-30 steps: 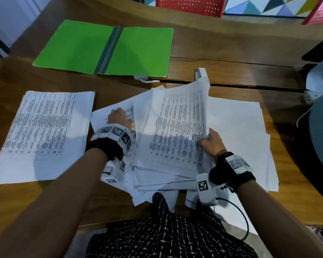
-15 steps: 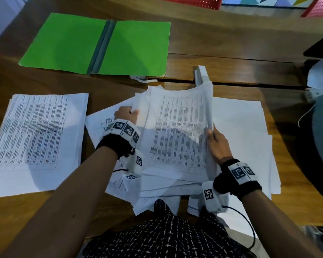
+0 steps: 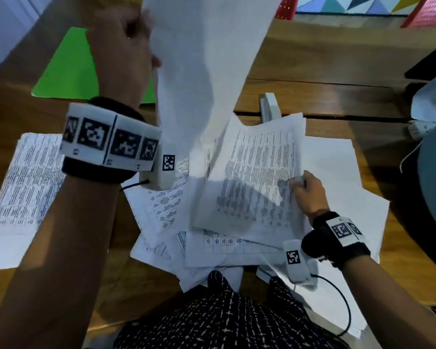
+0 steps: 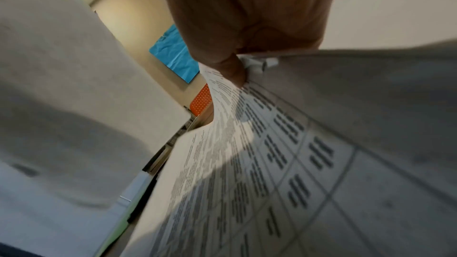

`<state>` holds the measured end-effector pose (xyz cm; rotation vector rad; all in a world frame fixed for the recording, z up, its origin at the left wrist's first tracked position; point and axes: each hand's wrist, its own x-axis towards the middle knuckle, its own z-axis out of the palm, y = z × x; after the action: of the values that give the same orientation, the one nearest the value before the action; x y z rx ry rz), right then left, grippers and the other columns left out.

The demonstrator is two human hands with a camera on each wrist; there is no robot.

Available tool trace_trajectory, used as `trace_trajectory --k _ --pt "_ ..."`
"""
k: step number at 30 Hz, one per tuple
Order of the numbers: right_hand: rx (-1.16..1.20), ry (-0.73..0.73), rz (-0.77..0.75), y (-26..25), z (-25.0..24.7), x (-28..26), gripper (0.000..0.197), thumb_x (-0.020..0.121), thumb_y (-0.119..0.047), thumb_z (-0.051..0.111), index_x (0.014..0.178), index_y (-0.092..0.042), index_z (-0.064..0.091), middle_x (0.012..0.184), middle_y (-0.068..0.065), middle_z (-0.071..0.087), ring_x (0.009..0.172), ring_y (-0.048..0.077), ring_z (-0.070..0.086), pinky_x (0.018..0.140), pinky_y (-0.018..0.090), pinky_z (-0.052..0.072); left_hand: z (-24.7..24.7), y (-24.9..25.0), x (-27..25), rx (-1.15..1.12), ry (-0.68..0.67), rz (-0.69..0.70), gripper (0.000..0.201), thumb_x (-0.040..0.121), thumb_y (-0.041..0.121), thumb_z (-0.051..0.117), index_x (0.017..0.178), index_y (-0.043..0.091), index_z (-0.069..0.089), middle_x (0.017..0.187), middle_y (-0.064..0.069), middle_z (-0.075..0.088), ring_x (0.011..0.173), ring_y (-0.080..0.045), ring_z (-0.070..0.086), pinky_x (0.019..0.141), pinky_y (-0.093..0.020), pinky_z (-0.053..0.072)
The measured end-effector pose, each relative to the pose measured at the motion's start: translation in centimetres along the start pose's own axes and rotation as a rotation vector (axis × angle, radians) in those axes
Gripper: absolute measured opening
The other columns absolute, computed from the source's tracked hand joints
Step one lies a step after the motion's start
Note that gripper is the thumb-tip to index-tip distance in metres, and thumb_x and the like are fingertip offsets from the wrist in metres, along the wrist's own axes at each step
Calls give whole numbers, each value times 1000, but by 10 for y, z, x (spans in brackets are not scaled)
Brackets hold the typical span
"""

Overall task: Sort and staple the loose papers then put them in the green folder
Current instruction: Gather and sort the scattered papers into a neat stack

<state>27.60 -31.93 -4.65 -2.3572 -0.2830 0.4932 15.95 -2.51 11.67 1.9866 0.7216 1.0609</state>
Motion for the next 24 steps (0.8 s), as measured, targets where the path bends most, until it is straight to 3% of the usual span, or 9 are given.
trace_trajectory --k 3,6,9,12,14,16,18,20,24 --pt "93 -60 32 1 8 6 34 92 -4 44 60 -15 39 64 0 42 65 17 40 65 28 32 0 2 -25 -306 -261 -73 34 81 7 51 63 34 62 58 20 68 56 8 66 62 -17 53" --pt "290 -109 133 2 11 11 35 98 -21 38 105 7 59 88 8 63 82 18 56 88 40 45 10 -21 -64 -66 -641 -88 30 82 -2 58 83 23 75 90 9 75 83 3 67 84 -16 51" --pt "724 -200 298 3 7 15 53 100 -38 27 124 2 51 81 -9 70 76 6 65 99 42 44 13 -54 -104 5 -994 -182 23 84 -8 57 99 4 71 113 -6 64 85 18 59 77 4 43" --pt "876 -265 407 3 -4 17 73 93 -59 20 134 -3 43 119 11 57 110 25 56 104 40 41 17 -82 -129 154 -1316 -186 16 86 3 60 90 10 74 112 2 64 92 17 55 85 -10 41" --pt "826 -304 392 -4 -4 16 62 93 -54 32 125 -5 52 118 11 64 102 19 64 94 30 49 18 -93 -132 98 -1469 -300 16 82 6 61 87 17 72 112 -1 64 92 19 57 92 -20 41" --pt "628 -334 330 -14 3 15 41 91 -29 56 117 2 56 111 11 68 99 16 64 79 19 50 20 -95 -125 42 -1563 -446 27 73 22 61 100 18 64 113 -6 59 98 -4 59 92 -23 46" --pt "419 -282 293 -19 14 19 24 83 -2 64 104 8 57 95 14 64 91 23 60 62 15 51 24 -102 -109 3 -1456 -596 34 75 28 68 105 14 60 104 -9 53 83 -21 52 69 -14 51" --pt "319 -260 292 -23 23 20 13 80 9 59 91 1 56 83 11 58 83 24 55 66 23 51 29 -112 -88 169 -1120 -606 30 85 5 59 115 10 57 112 -10 50 80 -23 53 61 -19 51" --pt "208 -211 266 -26 29 19 24 78 8 55 102 10 56 95 17 57 91 30 58 74 40 52 32 -138 -54 635 -783 -538 70 82 16 69 141 11 33 149 -20 25 131 -38 38 104 -43 38"
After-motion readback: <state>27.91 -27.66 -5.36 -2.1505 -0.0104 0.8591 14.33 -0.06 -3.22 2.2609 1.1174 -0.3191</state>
